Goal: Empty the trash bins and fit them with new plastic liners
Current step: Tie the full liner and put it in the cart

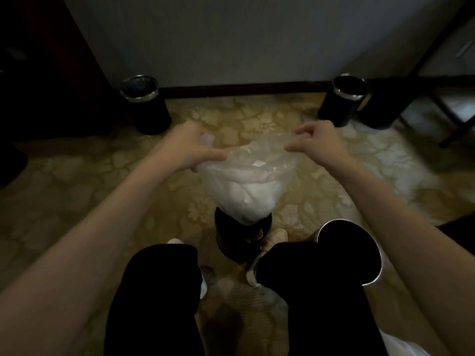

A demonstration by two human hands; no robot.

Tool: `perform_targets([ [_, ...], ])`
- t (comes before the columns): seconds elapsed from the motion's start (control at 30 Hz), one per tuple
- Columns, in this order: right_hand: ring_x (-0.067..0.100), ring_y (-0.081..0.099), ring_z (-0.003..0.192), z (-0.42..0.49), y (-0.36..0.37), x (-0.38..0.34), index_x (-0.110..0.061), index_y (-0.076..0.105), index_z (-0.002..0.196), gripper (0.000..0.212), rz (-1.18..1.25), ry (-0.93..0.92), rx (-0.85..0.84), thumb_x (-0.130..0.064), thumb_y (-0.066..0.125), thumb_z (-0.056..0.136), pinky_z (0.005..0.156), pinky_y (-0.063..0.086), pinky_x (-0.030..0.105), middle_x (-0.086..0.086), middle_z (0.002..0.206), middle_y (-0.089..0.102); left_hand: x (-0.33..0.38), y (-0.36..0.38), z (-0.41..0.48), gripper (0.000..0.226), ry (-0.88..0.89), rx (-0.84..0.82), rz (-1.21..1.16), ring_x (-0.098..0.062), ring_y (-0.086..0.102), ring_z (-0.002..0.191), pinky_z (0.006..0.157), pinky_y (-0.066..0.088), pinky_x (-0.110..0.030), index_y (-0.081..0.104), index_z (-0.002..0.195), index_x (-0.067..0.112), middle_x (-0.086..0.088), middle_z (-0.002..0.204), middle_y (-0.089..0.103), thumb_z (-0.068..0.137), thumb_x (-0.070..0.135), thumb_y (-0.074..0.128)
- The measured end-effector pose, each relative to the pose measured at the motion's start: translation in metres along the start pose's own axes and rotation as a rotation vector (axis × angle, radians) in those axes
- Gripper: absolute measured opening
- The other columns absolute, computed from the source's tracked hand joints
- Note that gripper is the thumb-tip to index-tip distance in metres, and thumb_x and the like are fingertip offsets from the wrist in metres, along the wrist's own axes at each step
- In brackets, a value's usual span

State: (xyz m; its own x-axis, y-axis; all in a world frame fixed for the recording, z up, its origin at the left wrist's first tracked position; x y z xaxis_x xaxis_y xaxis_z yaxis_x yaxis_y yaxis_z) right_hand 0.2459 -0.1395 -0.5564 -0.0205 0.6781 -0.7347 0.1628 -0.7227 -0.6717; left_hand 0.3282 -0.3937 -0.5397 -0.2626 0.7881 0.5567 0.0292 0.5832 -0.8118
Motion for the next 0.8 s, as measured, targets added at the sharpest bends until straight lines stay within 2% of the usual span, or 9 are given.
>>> perform_targets([
  [0.07, 0.022, 0.066, 0.088, -0.015, -0.024, -0.017, -0.004, 0.075, 0.096, 0.018, -0.249, -0.067, 0.040, -0.019, 0.072, 0.087, 0.077, 0.054, 0.035, 0.008, 0.089, 0.071, -0.002, -0.024, -0.021, 0.025, 0.012, 0.052, 0.144, -0.020, 0.067, 0.064, 0.063, 0.060, -0.039, 0.071, 0.093, 0.014, -0.004, 0.087, 0.070, 0.083, 0.037, 0.072],
  [0.13, 0.024, 0.065, 0.091, -0.031, -0.049, -0.028, -0.005, 0.076, 0.096, 0.019, -0.282, -0.106, 0.133, -0.019, 0.064, 0.092, 0.078, 0.052, 0.036, 0.009, 0.095, 0.072, -0.010, -0.045, -0.040, 0.015, 0.035, 0.140, 0.096, -0.020, 0.067, 0.064, 0.060, 0.058, -0.034, 0.072, 0.088, 0.019, -0.002, 0.080, 0.069, 0.087, 0.033, 0.065],
  [0.27, 0.018, 0.054, 0.064, -0.064, -0.080, -0.032, -0.010, 0.063, 0.080, 0.020, 0.307, -0.018, 0.219, -0.013, 0.054, 0.098, 0.062, 0.046, 0.032, 0.008, 0.075, 0.057, -0.035, -0.069, -0.075, 0.016, -0.075, 0.315, -0.592, -0.014, 0.059, 0.061, 0.043, 0.047, -0.019, 0.062, 0.078, 0.008, -0.003, 0.071, 0.060, 0.091, 0.018, 0.062],
  [0.33, 0.015, 0.053, 0.057, -0.078, -0.089, -0.034, -0.009, 0.056, 0.080, 0.022, 0.642, 0.075, 0.239, -0.007, 0.048, 0.100, 0.056, 0.050, 0.027, 0.009, 0.072, 0.052, -0.043, -0.077, -0.094, 0.024, -0.123, 0.322, -0.941, -0.014, 0.050, 0.058, 0.046, 0.046, -0.020, 0.059, 0.067, 0.013, -0.001, 0.063, 0.053, 0.091, 0.010, 0.058],
  [0.43, 0.015, 0.058, 0.060, -0.096, -0.100, -0.045, -0.005, 0.051, 0.086, 0.019, 0.988, 0.154, 0.234, 0.001, 0.041, 0.101, 0.054, 0.056, 0.024, 0.009, 0.076, 0.052, -0.041, -0.099, -0.122, 0.028, 0.086, 0.327, -0.566, -0.014, 0.055, 0.070, 0.066, 0.043, -0.030, 0.061, 0.069, 0.019, 0.004, 0.070, 0.059, 0.087, 0.038, 0.071],
  [0.5, 0.019, 0.066, 0.060, -0.106, -0.108, -0.055, -0.003, 0.049, 0.086, 0.021, 1.103, 0.152, 0.204, 0.009, 0.037, 0.098, 0.050, 0.056, 0.024, 0.015, 0.077, 0.058, -0.037, -0.107, -0.140, 0.044, 0.167, 0.319, -0.220, -0.010, 0.054, 0.076, 0.063, 0.042, -0.029, 0.058, 0.085, 0.024, 0.005, 0.083, 0.058, 0.071, 0.061, 0.078],
  [0.6, 0.021, 0.070, 0.063, -0.118, -0.115, -0.066, 0.000, 0.049, 0.098, 0.021, 1.119, 0.137, 0.152, 0.011, 0.031, 0.098, 0.050, 0.056, 0.024, 0.018, 0.080, 0.065, -0.023, -0.106, -0.159, 0.044, 0.267, 0.309, 0.179, -0.013, 0.050, 0.077, 0.061, 0.036, -0.029, 0.056, 0.094, 0.028, 0.007, 0.084, 0.045, 0.070, 0.055, 0.080],
  [0.67, 0.023, 0.067, 0.072, -0.122, -0.117, -0.071, -0.004, 0.051, 0.091, 0.022, 1.037, 0.114, 0.142, 0.009, 0.034, 0.096, 0.055, 0.057, 0.027, 0.017, 0.089, 0.063, -0.019, -0.114, -0.169, 0.019, 0.269, 0.419, 0.177, -0.021, 0.056, 0.077, 0.062, 0.037, -0.032, 0.061, 0.083, 0.020, 0.005, 0.077, 0.051, 0.085, 0.036, 0.072],
  [0.8, 0.010, 0.056, 0.067, -0.133, -0.113, -0.093, -0.007, 0.059, 0.089, 0.012, 0.609, -0.158, 0.008, -0.017, 0.058, 0.096, 0.067, 0.047, 0.027, -0.006, 0.075, 0.061, -0.033, -0.120, -0.176, 0.033, 0.153, 0.470, -0.178, -0.016, 0.063, 0.068, 0.057, 0.051, -0.032, 0.070, 0.065, 0.020, 0.003, 0.067, 0.066, 0.096, 0.027, 0.057],
])
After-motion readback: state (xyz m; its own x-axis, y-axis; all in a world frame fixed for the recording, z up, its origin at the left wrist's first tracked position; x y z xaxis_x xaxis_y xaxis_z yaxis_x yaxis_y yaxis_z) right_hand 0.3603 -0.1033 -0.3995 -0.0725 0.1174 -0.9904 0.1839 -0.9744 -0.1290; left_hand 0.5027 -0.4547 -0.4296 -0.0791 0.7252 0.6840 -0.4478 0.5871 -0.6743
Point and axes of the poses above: each hand's wrist, its own z-axis towards the middle knuckle, its own y-axis out of the palm, x = y × z, the point moved 6 cm from there along z, towards the middle knuckle
